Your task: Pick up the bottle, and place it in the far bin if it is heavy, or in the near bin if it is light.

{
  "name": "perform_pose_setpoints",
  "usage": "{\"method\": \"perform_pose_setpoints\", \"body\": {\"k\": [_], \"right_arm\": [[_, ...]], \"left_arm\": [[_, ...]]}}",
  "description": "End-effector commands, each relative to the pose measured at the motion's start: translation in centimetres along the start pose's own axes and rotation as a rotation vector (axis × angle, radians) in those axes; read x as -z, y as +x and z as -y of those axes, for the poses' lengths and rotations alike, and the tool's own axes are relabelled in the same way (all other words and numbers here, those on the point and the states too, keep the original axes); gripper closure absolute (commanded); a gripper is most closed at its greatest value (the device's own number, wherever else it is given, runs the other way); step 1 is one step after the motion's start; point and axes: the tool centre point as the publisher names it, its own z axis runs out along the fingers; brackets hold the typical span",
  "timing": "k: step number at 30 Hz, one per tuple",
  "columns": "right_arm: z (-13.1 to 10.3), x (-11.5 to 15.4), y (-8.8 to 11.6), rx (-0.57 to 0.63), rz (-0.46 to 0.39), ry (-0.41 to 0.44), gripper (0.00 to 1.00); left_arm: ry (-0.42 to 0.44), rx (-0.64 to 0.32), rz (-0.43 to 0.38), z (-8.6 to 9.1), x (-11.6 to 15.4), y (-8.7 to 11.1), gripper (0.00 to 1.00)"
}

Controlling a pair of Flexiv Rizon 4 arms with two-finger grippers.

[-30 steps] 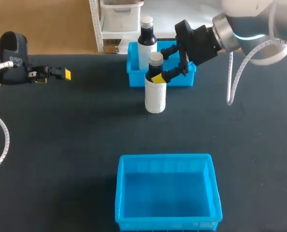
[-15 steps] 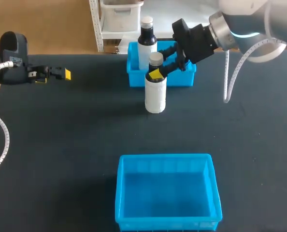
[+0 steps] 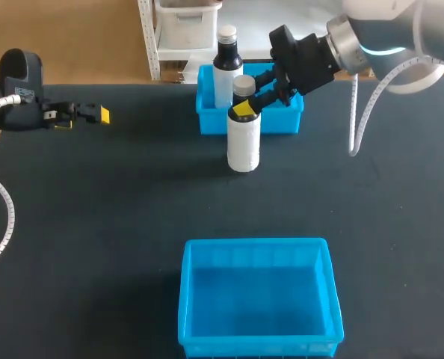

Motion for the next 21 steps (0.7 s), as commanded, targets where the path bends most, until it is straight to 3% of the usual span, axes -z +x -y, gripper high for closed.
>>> {"method": "perform_pose_setpoints", "body": {"k": [1, 12, 21], "right_arm": [[-1.1, 2.3, -0.6, 0.004, -0.010, 0.028, 1.00], [-2.3, 8.4, -1.7, 0.009, -0.035, 0.106, 1.00], [-2.9, 12.9, -1.3, -0.020, -0.021, 0.164, 1.00]], "left_arm": [[0.000, 0.000, 0.000, 0.0, 0.0, 0.0, 0.00], [0.000, 0.000, 0.000, 0.0, 0.0, 0.0, 0.00], [0.000, 0.000, 0.000, 0.0, 0.0, 0.0, 0.00]]}}
